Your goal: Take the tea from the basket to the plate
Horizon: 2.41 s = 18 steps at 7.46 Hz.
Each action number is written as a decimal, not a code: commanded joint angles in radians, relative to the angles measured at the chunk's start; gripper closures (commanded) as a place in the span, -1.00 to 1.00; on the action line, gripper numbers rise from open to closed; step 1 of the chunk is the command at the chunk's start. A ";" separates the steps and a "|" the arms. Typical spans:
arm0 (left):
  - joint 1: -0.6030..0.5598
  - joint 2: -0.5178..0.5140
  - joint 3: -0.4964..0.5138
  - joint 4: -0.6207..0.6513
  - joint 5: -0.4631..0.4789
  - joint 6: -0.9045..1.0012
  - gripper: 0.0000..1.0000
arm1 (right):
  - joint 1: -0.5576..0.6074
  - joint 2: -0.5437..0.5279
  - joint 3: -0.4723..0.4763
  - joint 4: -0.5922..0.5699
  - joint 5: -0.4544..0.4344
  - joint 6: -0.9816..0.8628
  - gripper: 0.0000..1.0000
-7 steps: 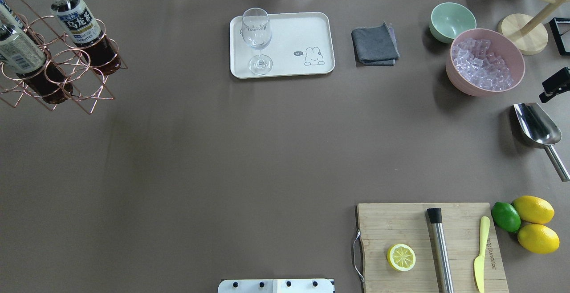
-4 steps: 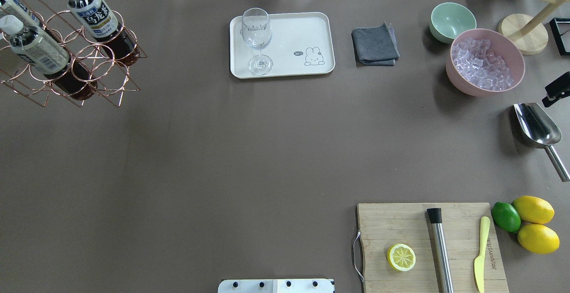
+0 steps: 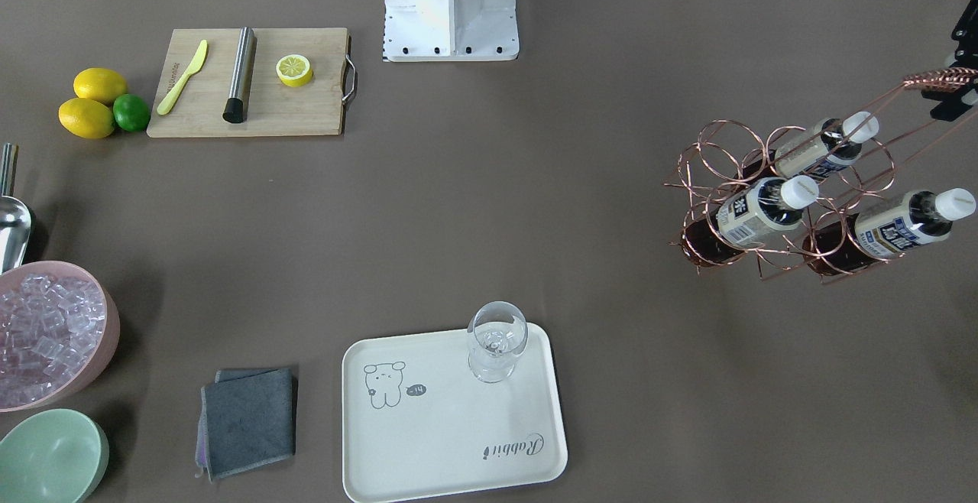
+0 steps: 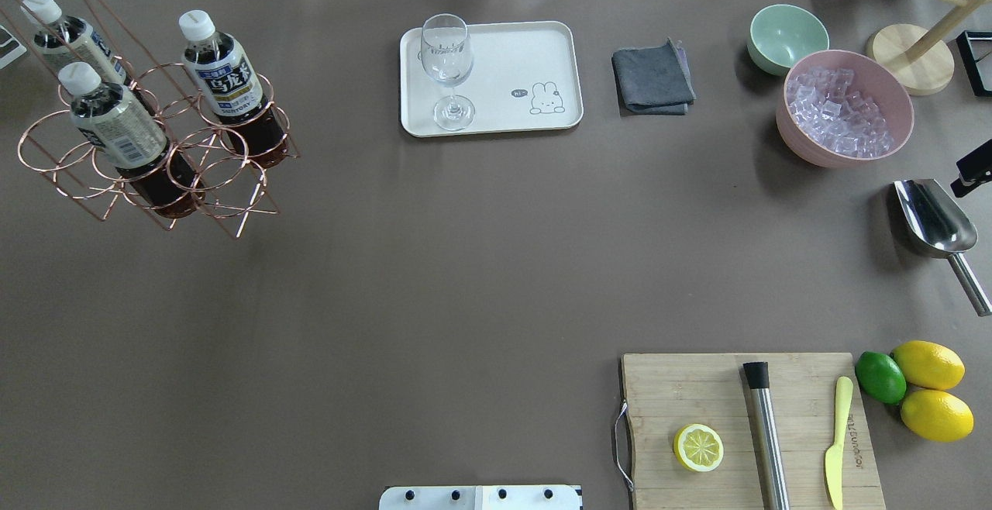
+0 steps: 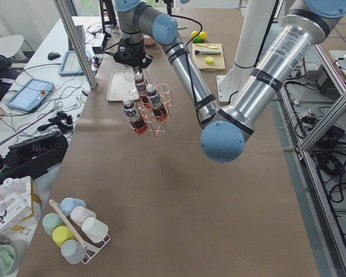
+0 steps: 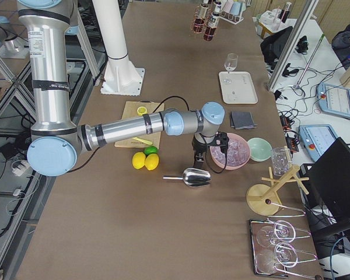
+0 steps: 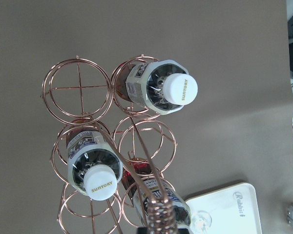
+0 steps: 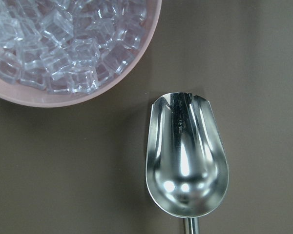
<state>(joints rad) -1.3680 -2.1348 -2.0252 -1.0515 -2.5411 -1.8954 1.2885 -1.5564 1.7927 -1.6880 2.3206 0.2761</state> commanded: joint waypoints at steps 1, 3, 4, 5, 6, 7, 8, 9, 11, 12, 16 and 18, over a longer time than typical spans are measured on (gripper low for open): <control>0.047 0.004 -0.007 -0.160 -0.031 -0.179 1.00 | 0.000 -0.005 0.025 -0.001 0.002 0.000 -0.99; 0.151 0.019 0.009 -0.365 -0.025 -0.391 1.00 | 0.000 -0.019 0.031 -0.004 0.009 -0.001 -0.99; 0.188 0.019 0.019 -0.446 -0.021 -0.513 1.00 | 0.000 -0.036 0.036 -0.001 0.020 -0.001 -0.99; 0.229 0.019 0.028 -0.500 -0.016 -0.612 1.00 | 0.000 -0.033 0.037 0.001 0.020 -0.001 -0.99; 0.243 0.012 0.031 -0.539 -0.001 -0.663 1.00 | 0.000 -0.031 0.040 0.001 0.020 -0.001 -0.99; 0.274 0.012 0.031 -0.598 0.007 -0.748 1.00 | 0.000 -0.034 0.040 0.001 0.022 -0.001 -0.99; 0.329 0.010 0.033 -0.658 0.069 -0.843 1.00 | 0.002 -0.034 0.039 0.001 0.022 -0.001 -0.99; 0.374 -0.002 0.033 -0.695 0.106 -0.907 1.00 | 0.000 -0.036 0.036 -0.001 0.040 -0.001 -0.99; 0.386 -0.016 0.029 -0.696 0.107 -0.916 1.00 | 0.002 -0.036 0.042 -0.006 0.046 -0.003 -0.99; 0.391 -0.023 0.031 -0.702 0.107 -0.919 1.00 | 0.002 -0.036 0.051 -0.007 0.045 -0.003 -0.99; 0.447 -0.057 0.034 -0.737 0.111 -0.955 1.00 | 0.003 -0.057 0.065 -0.007 0.031 -0.006 -0.99; 0.461 -0.056 0.052 -0.797 0.111 -0.971 1.00 | 0.003 -0.057 0.065 -0.007 0.029 -0.009 -0.99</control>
<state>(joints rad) -0.9205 -2.1917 -1.9846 -1.7976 -2.4308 -2.8527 1.2912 -1.6122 1.8570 -1.6951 2.3513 0.2697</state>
